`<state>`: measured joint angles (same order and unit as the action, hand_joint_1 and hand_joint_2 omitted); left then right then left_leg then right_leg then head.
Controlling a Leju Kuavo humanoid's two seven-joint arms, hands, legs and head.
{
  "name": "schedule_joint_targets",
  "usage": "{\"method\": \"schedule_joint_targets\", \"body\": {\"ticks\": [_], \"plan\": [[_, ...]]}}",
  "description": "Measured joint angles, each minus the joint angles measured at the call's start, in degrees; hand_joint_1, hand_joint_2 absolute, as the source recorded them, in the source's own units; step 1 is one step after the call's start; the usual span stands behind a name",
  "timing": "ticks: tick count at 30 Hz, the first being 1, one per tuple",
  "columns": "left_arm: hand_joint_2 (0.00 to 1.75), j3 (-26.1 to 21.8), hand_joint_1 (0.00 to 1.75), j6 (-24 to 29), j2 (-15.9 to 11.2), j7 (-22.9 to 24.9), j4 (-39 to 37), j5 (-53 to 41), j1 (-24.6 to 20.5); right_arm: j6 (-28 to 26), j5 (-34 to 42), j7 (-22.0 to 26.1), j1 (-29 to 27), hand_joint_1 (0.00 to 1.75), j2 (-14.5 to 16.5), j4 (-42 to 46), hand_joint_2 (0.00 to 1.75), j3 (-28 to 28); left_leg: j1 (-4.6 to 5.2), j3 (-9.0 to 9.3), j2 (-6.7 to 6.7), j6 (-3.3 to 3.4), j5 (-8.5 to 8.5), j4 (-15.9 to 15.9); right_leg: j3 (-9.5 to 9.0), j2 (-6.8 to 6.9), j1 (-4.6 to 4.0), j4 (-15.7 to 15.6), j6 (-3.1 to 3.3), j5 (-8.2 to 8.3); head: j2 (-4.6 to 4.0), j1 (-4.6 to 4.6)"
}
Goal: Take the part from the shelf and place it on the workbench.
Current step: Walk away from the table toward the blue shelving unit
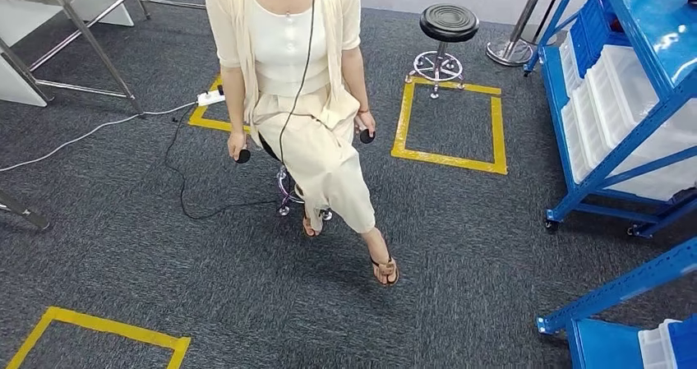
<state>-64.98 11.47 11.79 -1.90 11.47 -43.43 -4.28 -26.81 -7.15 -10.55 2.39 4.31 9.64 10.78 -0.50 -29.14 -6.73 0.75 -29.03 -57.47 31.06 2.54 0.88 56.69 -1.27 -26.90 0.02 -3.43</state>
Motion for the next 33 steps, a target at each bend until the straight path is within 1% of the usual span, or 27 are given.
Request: {"method": "schedule_joint_targets", "body": {"ticks": [1,2,3,4,5,6,7,8,10,11,12,14,15,16,17,18,19,21,22,23,25,26,27,29,30,31,33], "plan": [[0.00,0.0,0.00,0.0,0.0,0.0,0.0,0.0,0.0,0.1,0.0,-0.1,0.0,0.00,0.0,0.0,0.00,0.0,-0.20,-0.47,1.41,-0.30,-1.14,-1.3,-0.12,-0.65,0.31,-0.2,0.52,0.28,0.00,0.11],[0.00,0.0,0.00,0.1,0.0,-0.1,0.0,-0.1,0.0,0.1,0.0,-0.1,0.0,0.00,0.0,0.0,0.00,0.0,-0.37,-1.56,3.28,-0.53,-2.93,-4.0,-0.24,-1.32,0.64,-0.3,0.99,0.56,0.00,0.19],[0.00,0.0,0.00,0.2,0.0,-0.1,0.0,-0.1,0.1,0.2,0.0,-0.2,0.0,0.00,0.0,0.0,0.00,0.0,-0.46,-3.16,5.19,-0.68,-5.06,-7.6,-0.07,-1.93,0.51,-0.3,1.29,0.71,0.00,0.30],[0.00,0.0,0.00,0.2,0.0,-0.2,-0.1,-0.2,0.2,0.3,0.1,-0.3,0.0,0.00,0.0,0.0,0.00,0.0,-0.51,-5.07,6.25,-0.75,-7.01,-11.6,0.07,-2.63,0.38,-0.3,1.53,0.82,0.00,0.32],[0.00,0.0,0.00,0.2,0.0,-0.2,-0.1,-0.3,0.3,0.3,0.2,-0.3,-0.1,0.00,0.1,0.0,0.00,0.0,-0.52,-6.71,6.70,-0.81,-8.09,-14.9,0.16,-3.42,0.23,-0.3,1.61,0.87,0.00,0.32],[0.00,0.0,0.00,0.2,0.0,-0.3,-0.1,-0.4,0.3,0.4,0.3,-0.4,-0.1,0.00,0.1,0.0,0.00,-0.1,-0.55,-7.59,6.84,-0.81,-8.03,-16.3,0.21,-4.22,0.12,-0.2,1.66,0.90,0.00,0.32],[0.00,0.0,0.00,0.1,-0.1,-0.3,-0.1,-0.6,0.4,0.4,0.4,-0.6,-0.2,0.00,0.0,0.0,0.00,-0.1,-0.60,-7.47,6.92,-0.77,-6.84,-15.7,0.19,-5.03,0.05,-0.2,1.67,0.92,0.00,0.32],[0.00,0.0,0.00,0.1,-0.1,-0.4,-0.1,-0.7,0.4,0.4,0.6,-0.7,-0.2,0.00,0.0,0.0,0.00,-0.2,-0.70,-6.21,7.26,-0.68,-4.68,-12.7,0.12,-5.88,0.02,-0.1,1.65,0.92,0.00,0.32],[0.00,0.0,0.00,0.0,-0.1,-0.4,-0.1,-1.0,0.4,0.4,0.9,-0.8,-0.2,0.00,0.1,0.0,0.00,-0.3,-0.95,-2.68,9.46,-0.46,-0.77,-4.7,0.17,-7.35,-0.16,0.2,1.52,0.88,0.00,0.32],[0.00,0.1,0.00,0.0,-0.1,-0.4,-0.1,-1.0,0.4,0.4,0.9,-0.9,-0.1,0.00,0.2,0.0,0.00,-0.3,-0.97,-1.51,10.39,-0.35,0.21,-2.0,0.38,-7.98,-0.27,0.4,1.30,0.88,0.00,0.30],[0.00,0.1,0.00,-0.1,-0.2,-0.4,-0.1,-1.0,0.3,0.3,1.0,-0.9,0.0,0.00,0.2,0.0,0.00,-0.3,-0.85,-1.06,10.91,-0.13,0.41,-0.8,0.66,-8.53,-0.34,0.5,0.97,0.95,0.00,0.28],[0.00,0.2,0.00,-0.1,-0.3,-0.4,-0.1,-1.1,0.2,0.3,1.0,-0.9,-0.1,0.00,0.2,0.0,0.00,-0.3,-0.46,-1.02,9.93,0.57,0.57,-0.4,1.45,-9.54,-0.29,0.4,0.07,1.24,0.00,0.27],[0.00,0.2,0.00,-0.1,-0.3,-0.4,-0.1,-1.1,0.2,0.3,1.0,-0.9,-0.3,0.00,0.2,0.0,0.00,-0.3,-0.38,-0.95,9.28,1.10,0.88,-0.1,1.86,-9.16,-0.24,0.7,-0.20,1.14,0.00,0.27],[0.00,0.3,0.00,-0.1,-0.3,-0.4,-0.1,-1.1,0.2,0.3,1.0,-0.9,-0.3,0.00,0.2,0.0,0.00,-0.3,-0.39,-0.91,8.59,1.59,1.21,0.3,2.64,-8.06,-0.26,1.9,-0.22,0.46,0.00,0.19],[0.00,0.3,0.00,-0.1,-0.3,-0.4,-0.1,-1.1,0.2,0.2,1.0,-0.9,-0.3,0.00,0.2,0.0,0.00,-0.3,-0.45,-0.91,7.86,1.98,1.49,0.6,3.68,-6.59,-0.31,4.0,-0.06,-0.71,0.00,0.08],[0.00,0.3,0.00,-0.1,-0.3,-0.4,-0.1,-1.1,0.2,0.2,1.0,-0.9,-0.3,0.00,0.2,0.0,0.00,-0.3,-0.40,-0.96,7.05,2.21,1.62,0.8,5.35,-4.93,-0.24,7.4,0.22,-2.45,0.00,-0.02],[0.00,0.3,0.00,-0.1,-0.3,-0.5,-0.1,-1.1,0.3,0.2,1.0,-0.9,-0.2,0.00,0.3,0.0,0.00,-0.3,-0.34,-1.07,6.21,2.30,1.64,0.8,7.33,-3.95,-0.17,11.4,0.36,-4.30,0.00,-0.13],[0.00,0.3,0.00,-0.1,-0.3,-0.5,-0.1,-1.1,0.4,0.2,1.0,-0.9,-0.2,0.00,0.3,0.0,0.00,-0.3,-0.22,-1.23,4.47,2.29,1.61,0.8,9.89,-3.27,0.09,17.0,-0.07,-6.32,0.00,-0.15],[0.00,0.3,0.00,-0.1,-0.4,-0.5,-0.1,-1.1,0.3,0.2,1.0,-0.9,-0.3,0.00,0.3,0.0,0.00,-0.3,-0.20,-1.26,3.70,2.24,1.58,0.7,9.41,-3.05,0.24,16.6,-0.61,-5.96,0.00,-0.16],[0.00,0.3,0.00,-0.2,-0.4,-0.5,-0.1,-1.1,0.3,0.2,1.0,-0.9,-0.3,0.00,0.3,0.0,0.00,-0.3,-0.20,-1.22,2.99,2.14,1.51,0.7,7.62,-2.59,0.44,13.6,-1.25,-4.81,0.00,-0.17],[0.00,0.3,0.00,-0.2,-0.4,-0.5,-0.1,-1.1,0.3,0.2,1.1,-1.0,-0.3,0.00,0.3,0.0,0.00,-0.4,-0.08,-0.91,1.72,1.64,1.23,0.6,2.58,-0.07,0.64,5.1,-2.14,-1.99,0.00,-0.19],[0.00,0.3,0.00,-0.2,-0.4,-0.5,-0.1,-1.1,0.3,0.2,1.1,-0.9,-0.2,0.00,0.3,0.0,0.00,-0.4,0.04,-0.70,1.16,1.23,1.02,0.6,0.92,0.98,0.58,2.2,-2.04,-1.00,0.00,-0.15],[0.00,0.3,0.00,-0.2,-0.4,-0.5,-0.1,-1.1,0.3,0.2,1.1,-0.9,-0.1,0.00,0.4,0.0,0.00,-0.4,0.12,-0.47,0.65,0.84,0.84,0.5,0.18,1.61,0.41,0.8,-1.71,-0.48,0.00,-0.10],[0.00,0.3,0.00,-0.2,-0.4,-0.5,-0.1,-1.1,0.1,0.2,1.1,-0.9,-0.1,0.00,0.4,0.0,0.00,-0.4,-0.01,-0.01,-0.40,0.06,0.63,0.6,0.47,0.73,0.01,0.5,-0.66,-0.18,0.00,-0.03],[0.00,0.3,0.00,-0.2,-0.3,-0.5,-0.1,-1.1,0.0,0.1,1.1,-1.0,-0.1,0.00,0.4,0.0,0.00,-0.4,-0.27,0.13,-0.30,-0.35,0.39,0.5,0.42,0.07,0.16,0.4,-0.22,-0.08,0.00,-0.01],[0.00,0.3,0.00,-0.2,-0.3,-0.5,-0.1,-1.1,-0.1,0.1,1.1,-1.0,-0.1,0.00,0.4,0.0,0.00,-0.4,-0.49,-0.02,0.66,-0.71,-0.34,-0.2,0.34,-0.56,0.32,0.3,0.26,0.05,0.00,0.05],[0.00,0.3,0.00,-0.2,-0.2,-0.5,-0.1,-1.1,-0.1,0.1,1.1,-1.0,-0.1,0.00,0.4,-0.1,0.00,-0.5,-0.77,-2.08,4.13,-1.09,-3.78,-5.3,0.05,-1.83,0.62,0.1,1.12,0.41,0.00,0.21]]}}
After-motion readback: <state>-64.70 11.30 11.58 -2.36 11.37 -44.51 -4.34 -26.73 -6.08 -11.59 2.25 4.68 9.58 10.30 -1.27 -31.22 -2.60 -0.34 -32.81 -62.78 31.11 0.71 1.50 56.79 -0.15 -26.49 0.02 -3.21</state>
